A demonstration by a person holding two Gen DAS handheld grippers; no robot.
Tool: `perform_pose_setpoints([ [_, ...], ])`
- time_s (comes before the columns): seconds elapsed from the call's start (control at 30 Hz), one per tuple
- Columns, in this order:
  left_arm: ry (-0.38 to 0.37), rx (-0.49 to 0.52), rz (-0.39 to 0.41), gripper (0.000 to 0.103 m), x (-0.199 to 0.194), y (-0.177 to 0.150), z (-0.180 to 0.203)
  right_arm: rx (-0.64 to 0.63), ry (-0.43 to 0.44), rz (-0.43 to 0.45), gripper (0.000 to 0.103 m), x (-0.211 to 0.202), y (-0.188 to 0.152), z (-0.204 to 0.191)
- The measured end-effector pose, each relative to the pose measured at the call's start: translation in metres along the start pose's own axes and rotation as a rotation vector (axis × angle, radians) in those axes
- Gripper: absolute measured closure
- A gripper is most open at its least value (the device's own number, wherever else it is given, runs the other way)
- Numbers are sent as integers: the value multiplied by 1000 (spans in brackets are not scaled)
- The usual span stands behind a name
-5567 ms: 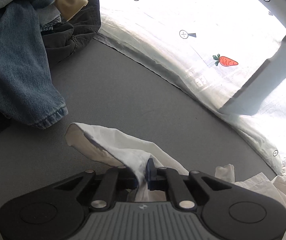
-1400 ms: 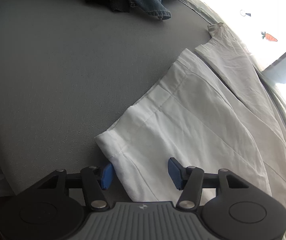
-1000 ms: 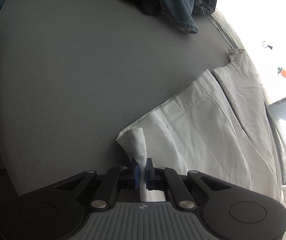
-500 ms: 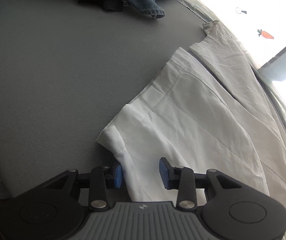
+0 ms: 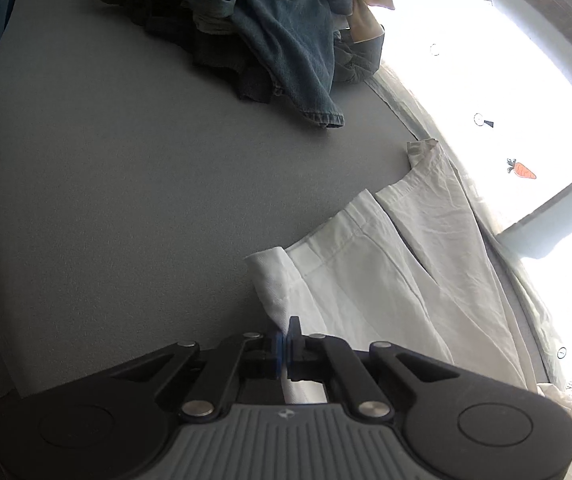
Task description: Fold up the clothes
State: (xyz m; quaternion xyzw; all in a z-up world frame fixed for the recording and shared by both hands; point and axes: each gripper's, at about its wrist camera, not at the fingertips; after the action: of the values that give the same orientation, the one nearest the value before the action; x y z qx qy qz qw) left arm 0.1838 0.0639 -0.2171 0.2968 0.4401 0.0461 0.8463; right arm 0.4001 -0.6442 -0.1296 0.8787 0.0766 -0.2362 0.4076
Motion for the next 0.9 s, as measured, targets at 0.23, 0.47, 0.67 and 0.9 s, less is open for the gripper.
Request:
perform_pose_setpoints([
  [0.23, 12, -40, 155, 102, -33, 76, -26, -10, 78, 60, 90, -96, -19, -7],
  [0.47, 142, 38, 49, 101, -21, 95, -80, -2, -118, -35, 89, -139, -87, 35],
  [0.67, 160, 287, -61, 78, -11, 84, -75, -423, -399, -170, 69, -139, -149, 10],
  [0.9, 135, 567, 51, 56, -19, 70, -30, -512, -462, -90, 57, -146, -149, -17],
])
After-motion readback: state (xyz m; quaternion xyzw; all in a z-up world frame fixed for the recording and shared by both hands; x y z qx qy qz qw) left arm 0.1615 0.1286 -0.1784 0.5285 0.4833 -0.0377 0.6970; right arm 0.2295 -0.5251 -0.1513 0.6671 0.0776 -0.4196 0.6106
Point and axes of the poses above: each gripper's, at about its wrist camera, not at the fingertips, and x roughly the way its jaws point, z to its right, y to its top, and after that the axes turned 5 degrees about z, right-handed
